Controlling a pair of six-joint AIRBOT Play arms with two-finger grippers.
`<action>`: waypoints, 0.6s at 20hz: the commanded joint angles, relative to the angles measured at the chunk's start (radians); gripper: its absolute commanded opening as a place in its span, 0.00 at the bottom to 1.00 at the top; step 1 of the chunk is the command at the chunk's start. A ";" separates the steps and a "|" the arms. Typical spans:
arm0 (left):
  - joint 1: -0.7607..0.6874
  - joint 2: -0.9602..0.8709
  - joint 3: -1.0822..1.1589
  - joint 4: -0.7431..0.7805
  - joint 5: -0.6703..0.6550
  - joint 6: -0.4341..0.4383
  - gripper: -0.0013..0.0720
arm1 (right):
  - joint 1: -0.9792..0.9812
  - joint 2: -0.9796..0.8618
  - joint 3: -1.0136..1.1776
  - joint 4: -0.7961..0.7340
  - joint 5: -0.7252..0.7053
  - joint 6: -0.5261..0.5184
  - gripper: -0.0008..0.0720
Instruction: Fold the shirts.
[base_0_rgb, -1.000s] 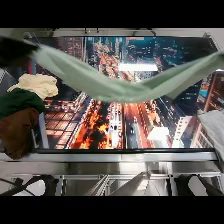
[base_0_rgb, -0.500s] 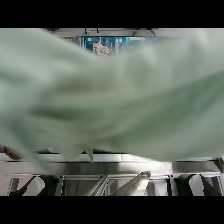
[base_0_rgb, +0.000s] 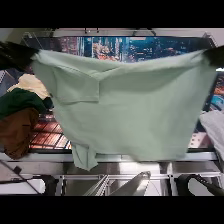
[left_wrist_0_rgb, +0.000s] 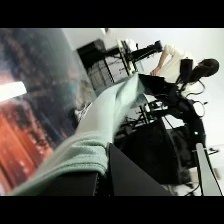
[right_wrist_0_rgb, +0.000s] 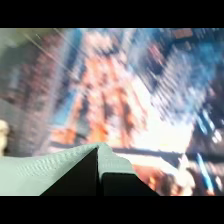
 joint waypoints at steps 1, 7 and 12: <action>-0.058 -0.371 0.185 0.065 0.010 -0.009 0.04 | 0.058 -0.279 -0.055 0.016 -0.136 -0.098 0.03; -0.097 -0.782 0.651 0.067 0.061 -0.186 0.04 | 0.041 -0.650 0.065 0.386 -0.070 -0.336 0.03; -0.064 -0.764 0.520 0.101 0.128 -0.126 0.04 | 0.010 -0.700 0.110 0.346 -0.058 -0.366 0.03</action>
